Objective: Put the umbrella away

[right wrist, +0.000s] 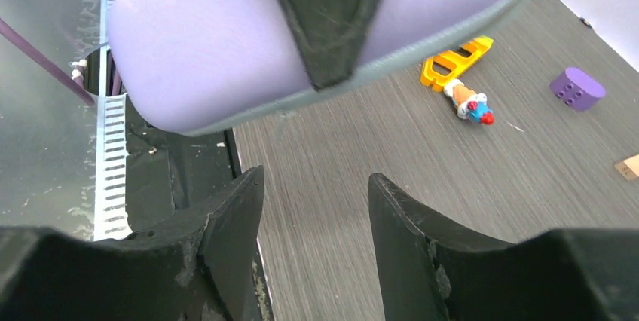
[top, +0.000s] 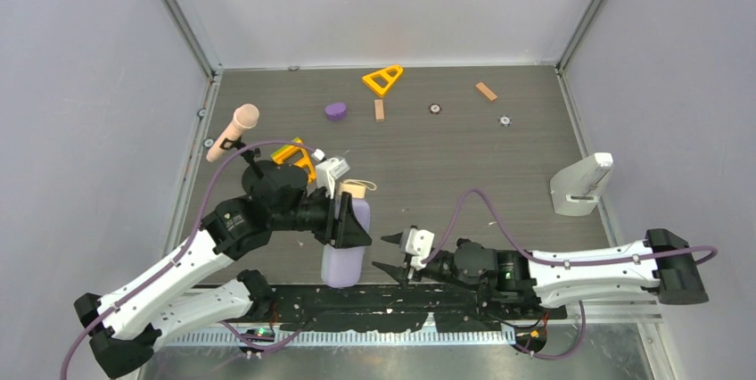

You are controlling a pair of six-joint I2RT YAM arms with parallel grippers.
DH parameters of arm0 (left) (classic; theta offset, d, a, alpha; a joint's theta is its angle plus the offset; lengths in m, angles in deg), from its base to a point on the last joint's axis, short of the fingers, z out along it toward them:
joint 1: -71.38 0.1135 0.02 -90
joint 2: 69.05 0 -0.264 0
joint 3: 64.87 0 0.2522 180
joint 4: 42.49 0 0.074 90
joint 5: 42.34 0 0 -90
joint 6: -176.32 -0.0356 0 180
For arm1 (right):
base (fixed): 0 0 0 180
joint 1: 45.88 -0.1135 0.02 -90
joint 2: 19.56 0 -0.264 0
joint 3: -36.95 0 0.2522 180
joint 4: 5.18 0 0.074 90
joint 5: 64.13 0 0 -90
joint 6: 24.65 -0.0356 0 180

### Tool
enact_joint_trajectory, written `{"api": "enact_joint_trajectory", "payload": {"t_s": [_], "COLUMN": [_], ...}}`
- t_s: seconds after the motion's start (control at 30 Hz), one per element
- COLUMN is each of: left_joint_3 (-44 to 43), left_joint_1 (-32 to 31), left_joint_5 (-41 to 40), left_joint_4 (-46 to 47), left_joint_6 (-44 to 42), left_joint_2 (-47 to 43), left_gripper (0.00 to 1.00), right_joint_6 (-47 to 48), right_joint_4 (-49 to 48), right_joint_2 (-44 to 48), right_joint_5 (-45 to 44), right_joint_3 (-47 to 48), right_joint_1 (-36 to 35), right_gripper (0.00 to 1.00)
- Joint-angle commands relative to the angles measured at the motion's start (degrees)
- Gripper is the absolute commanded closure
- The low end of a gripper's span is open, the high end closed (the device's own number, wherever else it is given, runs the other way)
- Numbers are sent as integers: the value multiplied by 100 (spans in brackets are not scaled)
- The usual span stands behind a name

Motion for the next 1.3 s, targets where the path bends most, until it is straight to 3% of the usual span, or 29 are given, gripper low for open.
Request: {"api": "enact_joint_trajectory", "payload": {"t_s": [0.0, 0.43, 0.53, 0.8, 0.9, 1.03, 1.27], "left_joint_3": [-294, -47, -14, 90, 104, 106, 83], "left_joint_1": [43, 43, 43, 38, 43, 43, 47], "left_joint_5": [178, 395, 361, 368, 413, 434, 316], "left_joint_4": [462, 766, 777, 689, 651, 566, 262], "left_joint_6": [265, 526, 534, 508, 472, 364, 58], "left_joint_2": [-40, -171, -224, -263, -236, -225, -323], "left_gripper": [100, 100, 100, 100, 100, 100, 100], "right_joint_6": [378, 782, 887, 1296, 1394, 1501, 1261], "right_joint_4": [-942, -1403, -1490, -1665, -1663, -1633, -1542], "right_joint_2": [-487, -1262, -1314, -1370, -1380, -1437, -1260], "right_joint_5": [-575, -919, -982, -1237, -1310, -1629, -3135], "right_joint_3": [368, 774, 813, 918, 948, 1014, 1104], "right_joint_1": [-374, -537, -562, -689, -758, -801, -809], "right_gripper": [42, 52, 60, 68, 78, 94, 94]}}
